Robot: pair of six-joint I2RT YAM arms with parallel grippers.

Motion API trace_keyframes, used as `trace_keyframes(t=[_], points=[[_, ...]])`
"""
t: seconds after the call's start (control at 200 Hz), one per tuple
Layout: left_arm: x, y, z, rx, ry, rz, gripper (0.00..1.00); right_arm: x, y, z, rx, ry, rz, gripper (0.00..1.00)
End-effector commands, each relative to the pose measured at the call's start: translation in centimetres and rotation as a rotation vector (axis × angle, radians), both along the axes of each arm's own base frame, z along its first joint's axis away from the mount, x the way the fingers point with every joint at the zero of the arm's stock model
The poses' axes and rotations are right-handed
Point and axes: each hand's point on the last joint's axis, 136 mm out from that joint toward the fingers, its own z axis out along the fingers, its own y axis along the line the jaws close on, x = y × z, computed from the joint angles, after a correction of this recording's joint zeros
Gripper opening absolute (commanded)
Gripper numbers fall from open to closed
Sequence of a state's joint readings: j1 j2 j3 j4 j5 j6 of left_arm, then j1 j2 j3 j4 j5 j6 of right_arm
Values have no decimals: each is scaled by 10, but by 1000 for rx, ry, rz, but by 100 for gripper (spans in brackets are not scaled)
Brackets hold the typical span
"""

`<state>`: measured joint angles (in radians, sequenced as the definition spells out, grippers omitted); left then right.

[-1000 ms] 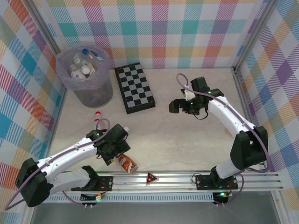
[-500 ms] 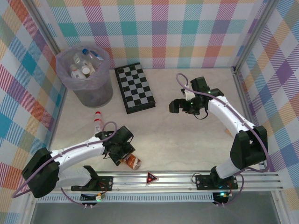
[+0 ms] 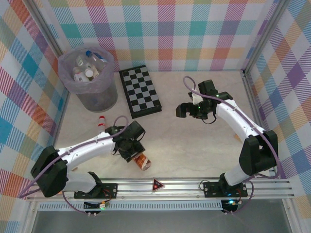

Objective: Put the plastic bottles in the bin

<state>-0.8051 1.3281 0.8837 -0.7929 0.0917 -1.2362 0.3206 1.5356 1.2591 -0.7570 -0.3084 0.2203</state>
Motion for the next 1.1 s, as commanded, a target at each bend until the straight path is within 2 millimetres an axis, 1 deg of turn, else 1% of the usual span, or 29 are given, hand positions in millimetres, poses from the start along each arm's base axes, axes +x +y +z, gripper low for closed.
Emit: trace_keyframes(t=[0.0, 0.09, 0.105, 0.18, 0.19, 0.195, 0.24, 0.29, 0.39, 0.425, 0.435, 0.5, 0.525, 0.6, 0.62, 0.635, 0.65, 0.68, 0.685, 0.725, 0.77, 0.84, 0.885, 0.935, 0.995, 1.095], points=[[15, -9, 32, 50, -63, -154, 51, 7, -1, 9, 1, -27, 1, 100], [36, -25, 63, 52, -127, -244, 50, 7, -3, 10, 1, -31, -5, 99], [38, -25, 65, 57, -128, -259, 50, 7, -3, 9, 1, -28, -8, 100], [61, -35, 93, 24, -169, -311, 49, 6, -3, 8, 2, -26, -10, 99], [66, -38, 101, 9, -188, -316, 49, 6, -3, 9, 2, -27, -11, 99], [66, -37, 99, 13, -180, -319, 49, 6, -3, 9, 2, -27, -11, 99], [82, -37, 112, -6, -200, -332, 48, 5, -4, 9, 1, -29, -14, 100], [105, -33, 134, -44, -246, -324, 47, 4, -6, 9, -3, -32, -17, 99], [152, -12, 173, -81, -345, -290, 44, 0, -10, 10, -14, -41, -26, 100], [170, -1, 185, -74, -384, -278, 44, -1, -11, 10, -17, -42, -29, 99], [175, 1, 192, -74, -403, -277, 44, -2, -11, 10, -17, -41, -30, 99], [210, 30, 223, -53, -490, -238, 44, -4, -12, 8, -17, -39, -36, 99], [225, 44, 234, -49, -519, -206, 44, -5, -12, 7, -14, -36, -37, 100], [261, 77, 266, -53, -604, -124, 43, -8, -10, 4, 4, -24, -39, 99], [269, 87, 274, -51, -627, -100, 42, -9, -10, 2, 6, -19, -41, 99], [275, 93, 276, -47, -634, -87, 41, -9, -10, 2, 9, -19, -41, 100], [279, 100, 286, -47, -663, -70, 41, -10, -10, 1, 10, -16, -42, 99], [289, 110, 294, -43, -692, -45, 40, -11, -10, 0, 11, -16, -45, 99], [290, 112, 300, -43, -709, -39, 40, -12, -10, -1, 10, -15, -45, 99], [301, 130, 309, -37, -745, 6, 38, -12, -11, -3, 10, -16, -49, 100], [313, 147, 316, -49, -786, 45, 37, -13, -11, -5, 7, -11, -49, 99], [331, 189, 318, -62, -821, 162, 32, -12, -11, -6, 11, -13, -50, 100], [337, 216, 319, -43, -838, 226, 29, -12, -10, -6, 16, -17, -50, 100], [339, 245, 320, 4, -853, 283, 27, -11, -9, -4, 19, -24, -46, 99], [339, 275, 319, 65, -861, 337, 27, -10, -10, -6, 12, -26, -43, 99], [333, 315, 309, 147, -833, 409, 27, -10, -11, -13, -4, -17, -35, 100]])
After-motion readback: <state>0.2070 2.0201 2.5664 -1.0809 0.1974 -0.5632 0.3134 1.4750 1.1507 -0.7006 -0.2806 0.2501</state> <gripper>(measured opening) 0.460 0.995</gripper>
